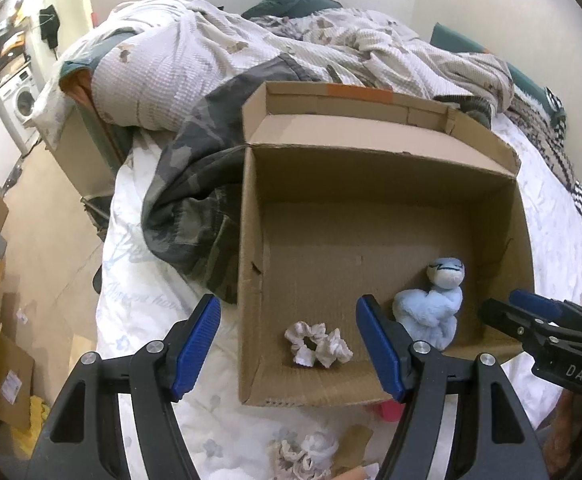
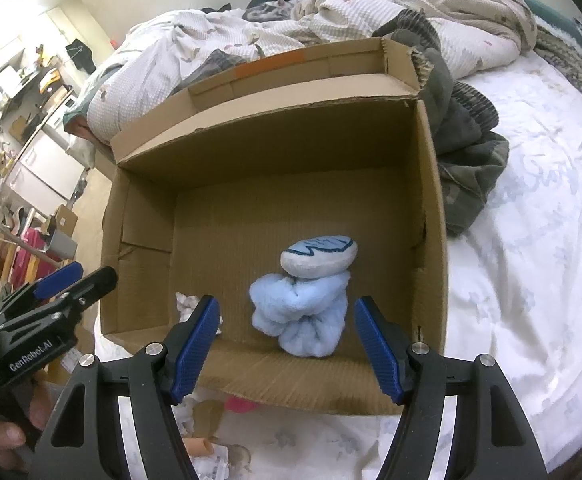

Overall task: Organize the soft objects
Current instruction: 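Open both tools to drop the scrunchie and blue socks into the box, then grasp the beige lace scrunchie on the bed with the left tool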

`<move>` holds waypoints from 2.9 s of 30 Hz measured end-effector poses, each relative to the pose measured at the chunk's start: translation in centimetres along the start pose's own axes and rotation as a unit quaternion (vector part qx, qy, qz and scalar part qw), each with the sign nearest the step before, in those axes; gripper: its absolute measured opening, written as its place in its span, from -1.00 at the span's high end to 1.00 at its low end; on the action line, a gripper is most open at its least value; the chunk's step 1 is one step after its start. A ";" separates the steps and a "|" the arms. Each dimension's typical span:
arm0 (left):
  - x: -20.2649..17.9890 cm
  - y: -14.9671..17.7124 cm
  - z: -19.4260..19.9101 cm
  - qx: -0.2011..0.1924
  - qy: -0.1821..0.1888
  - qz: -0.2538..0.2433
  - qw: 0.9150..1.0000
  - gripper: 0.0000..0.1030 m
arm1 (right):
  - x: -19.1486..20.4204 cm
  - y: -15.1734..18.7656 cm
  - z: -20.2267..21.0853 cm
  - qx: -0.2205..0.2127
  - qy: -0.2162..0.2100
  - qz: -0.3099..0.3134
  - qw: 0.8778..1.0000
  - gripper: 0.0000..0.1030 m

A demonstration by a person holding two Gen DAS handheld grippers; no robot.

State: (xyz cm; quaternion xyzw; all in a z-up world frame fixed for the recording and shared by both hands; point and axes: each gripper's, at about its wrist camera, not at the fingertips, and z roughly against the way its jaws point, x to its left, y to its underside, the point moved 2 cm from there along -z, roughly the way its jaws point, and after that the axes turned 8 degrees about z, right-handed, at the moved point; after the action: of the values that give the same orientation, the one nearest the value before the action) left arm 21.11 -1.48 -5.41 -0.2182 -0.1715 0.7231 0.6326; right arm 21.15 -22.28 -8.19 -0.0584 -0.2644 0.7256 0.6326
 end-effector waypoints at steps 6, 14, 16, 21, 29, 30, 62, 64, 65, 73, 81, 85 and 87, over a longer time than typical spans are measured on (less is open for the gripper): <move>0.7 0.8 1.1 0.000 -0.002 0.005 1.000 -0.31 | 0.2 1.0 1.3 -0.002 0.001 0.001 1.000 -0.43; 0.9 2.4 2.7 -0.001 -0.002 -0.001 1.000 -0.31 | 0.8 2.4 2.7 -0.006 0.004 0.009 1.000 -0.43; 1.1 2.7 2.9 0.001 -0.004 0.000 1.000 -0.31 | 1.0 2.8 2.8 -0.006 0.003 0.009 1.000 -0.43; 1.6 3.6 3.3 0.006 -0.008 0.005 1.000 -0.31 | 1.3 3.5 3.1 -0.005 0.003 0.010 1.000 -0.43; 2.4 4.9 3.7 0.015 -0.014 0.016 1.000 -0.31 | 2.1 5.2 3.5 0.000 -0.001 0.014 1.000 -0.43; 2.5 5.0 3.8 0.016 -0.014 0.017 1.000 -0.31 | 2.2 5.5 3.6 0.001 -0.002 0.014 1.000 -0.43; 6.3 12.0 -3.5 0.213 0.020 0.081 0.974 -0.27 | 0.4 9.7 1.4 0.080 -0.003 -0.033 0.996 -0.43; 5.3 12.3 -4.2 0.225 0.031 0.074 0.971 -0.27 | 0.5 9.7 1.1 0.082 -0.003 -0.031 0.996 -0.43; 5.0 12.4 -4.6 0.231 0.035 0.072 0.970 -0.24 | 0.5 9.7 1.0 0.084 -0.003 -0.030 0.996 -0.43; 4.6 13.7 -4.9 0.264 0.044 0.079 0.960 0.80 | 0.4 9.7 0.6 0.091 -0.002 -0.032 0.995 -0.43; 5.8 10.6 0.4 0.188 0.085 0.109 0.972 0.83 | 0.6 9.9 0.2 0.098 -0.010 -0.033 0.995 -0.43; 6.7 9.4 1.8 0.149 0.058 0.112 0.981 0.83 | 1.4 10.2 -0.6 0.116 -0.050 -0.036 0.991 -0.43; 6.9 8.8 2.2 0.129 0.031 0.103 0.986 0.83 | 2.5 10.4 -1.2 0.127 -0.075 -0.029 0.989 -0.43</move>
State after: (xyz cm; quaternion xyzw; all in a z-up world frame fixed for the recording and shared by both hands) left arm 11.77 4.21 -8.85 -0.1739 -0.0339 0.7933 0.5826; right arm 11.96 -20.17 -13.33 0.0852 -0.2185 0.7370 0.6339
